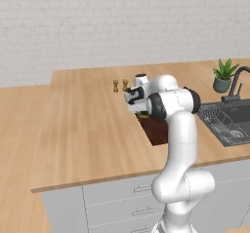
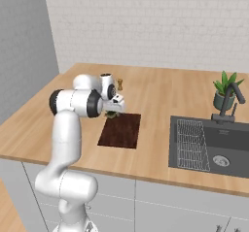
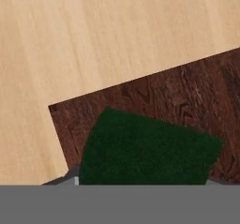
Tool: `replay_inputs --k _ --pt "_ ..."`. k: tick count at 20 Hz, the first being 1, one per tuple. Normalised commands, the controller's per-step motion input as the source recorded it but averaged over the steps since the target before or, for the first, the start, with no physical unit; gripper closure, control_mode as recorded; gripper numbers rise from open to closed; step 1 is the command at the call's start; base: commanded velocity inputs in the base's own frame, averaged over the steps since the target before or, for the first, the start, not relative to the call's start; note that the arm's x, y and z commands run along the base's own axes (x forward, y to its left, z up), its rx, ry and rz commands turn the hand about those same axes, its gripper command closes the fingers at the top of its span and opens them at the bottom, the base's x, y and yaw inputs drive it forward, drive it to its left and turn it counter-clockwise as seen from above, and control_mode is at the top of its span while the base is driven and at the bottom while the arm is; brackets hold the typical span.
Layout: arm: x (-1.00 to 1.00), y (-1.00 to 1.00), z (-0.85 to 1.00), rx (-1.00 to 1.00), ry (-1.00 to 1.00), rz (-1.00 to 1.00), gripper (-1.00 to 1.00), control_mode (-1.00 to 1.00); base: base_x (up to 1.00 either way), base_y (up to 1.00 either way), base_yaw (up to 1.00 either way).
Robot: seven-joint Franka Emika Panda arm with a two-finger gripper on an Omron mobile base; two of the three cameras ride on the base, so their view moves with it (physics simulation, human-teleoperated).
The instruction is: Pick up the sponge from the counter and clean the cutting board by briefly scrubbing or pressing down on the cutting board. Once finished, release the sponge.
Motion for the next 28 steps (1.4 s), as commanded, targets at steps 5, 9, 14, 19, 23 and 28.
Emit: replay_inputs --k 5,9,14,19,23,28 --pt "-0.03 0.38 -0.32 -0.01 0.08 0.00 1.00 -1.00 0.00 0.00 0.00" --pt "-0.55 0.00 -1.00 -0.09 0.18 0.02 1.00 -1.00 0.00 0.00 0.00" --pt "-0.79 -0.11 -0.30 0.01 0.04 0.01 1.00 -1.00 0.00 0.00 0.00" --pt "-0.99 -0.42 -0.07 0.02 0.00 0.00 1.00 -1.00 0.00 0.00 0.00" --pt "-0.94 -0.87 -0.41 0.00 -0.05 0.00 1.00 -1.00 0.00 0.00 0.00" --pt "-0.64 -0.72 -0.84 -0.01 -0.06 0.00 1.00 -1.00 0.00 0.00 0.00"
